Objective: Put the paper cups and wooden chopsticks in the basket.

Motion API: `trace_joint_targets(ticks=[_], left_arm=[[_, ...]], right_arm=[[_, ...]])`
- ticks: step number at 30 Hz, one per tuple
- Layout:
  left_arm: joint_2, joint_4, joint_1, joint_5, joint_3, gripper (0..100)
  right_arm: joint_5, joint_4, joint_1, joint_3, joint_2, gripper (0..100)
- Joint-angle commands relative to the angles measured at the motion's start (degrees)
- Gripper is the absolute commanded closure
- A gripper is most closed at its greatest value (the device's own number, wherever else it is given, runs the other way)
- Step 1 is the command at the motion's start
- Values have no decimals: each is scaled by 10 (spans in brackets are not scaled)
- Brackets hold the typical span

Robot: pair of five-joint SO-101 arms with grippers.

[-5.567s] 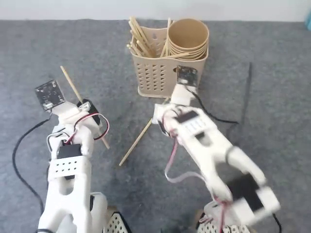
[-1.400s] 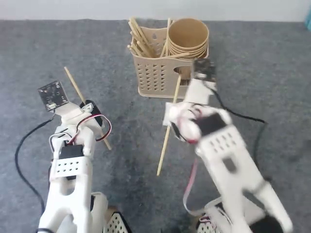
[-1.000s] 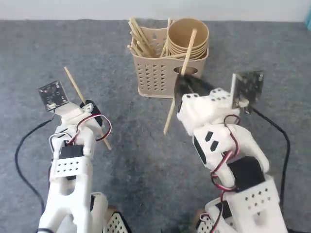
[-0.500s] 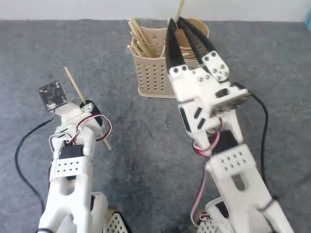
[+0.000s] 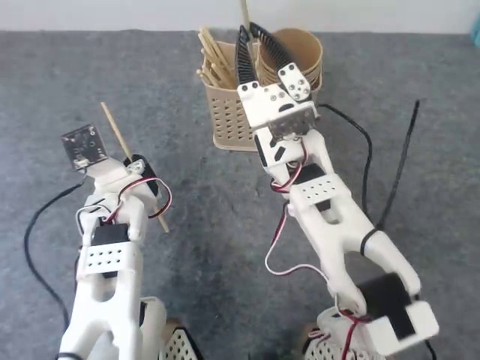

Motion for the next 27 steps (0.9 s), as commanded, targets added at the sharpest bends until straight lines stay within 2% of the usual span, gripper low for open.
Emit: trace_joint_targets(ticks=[1, 4, 5, 7, 11, 14, 20, 24, 27], left_arm=[[-19, -45, 5, -9, 6, 987], [-19, -68, 6, -9, 15, 987], [-19, -68, 6, -9, 15, 987], [-19, -68, 6, -9, 15, 987], [-19, -69, 6, -9, 15, 987], [-19, -69, 6, -9, 15, 987], [-19, -91, 5, -9, 19, 987], [0, -113, 6, -8, 22, 987], [47, -120, 6, -8, -3, 987]], right_arm=[[7, -15, 11, -4, -8, 932], [7, 16, 8, 30, -23, 807], [7, 38, 7, 34, -33, 794], [3, 73, 7, 44, -61, 813], [-73, 153, 11, 77, -163, 881], [-138, 286, 14, 118, -284, 913], [-316, 578, 57, 236, -566, 959], [-329, 687, 70, 314, -748, 961], [-306, 746, 71, 373, -860, 961]])
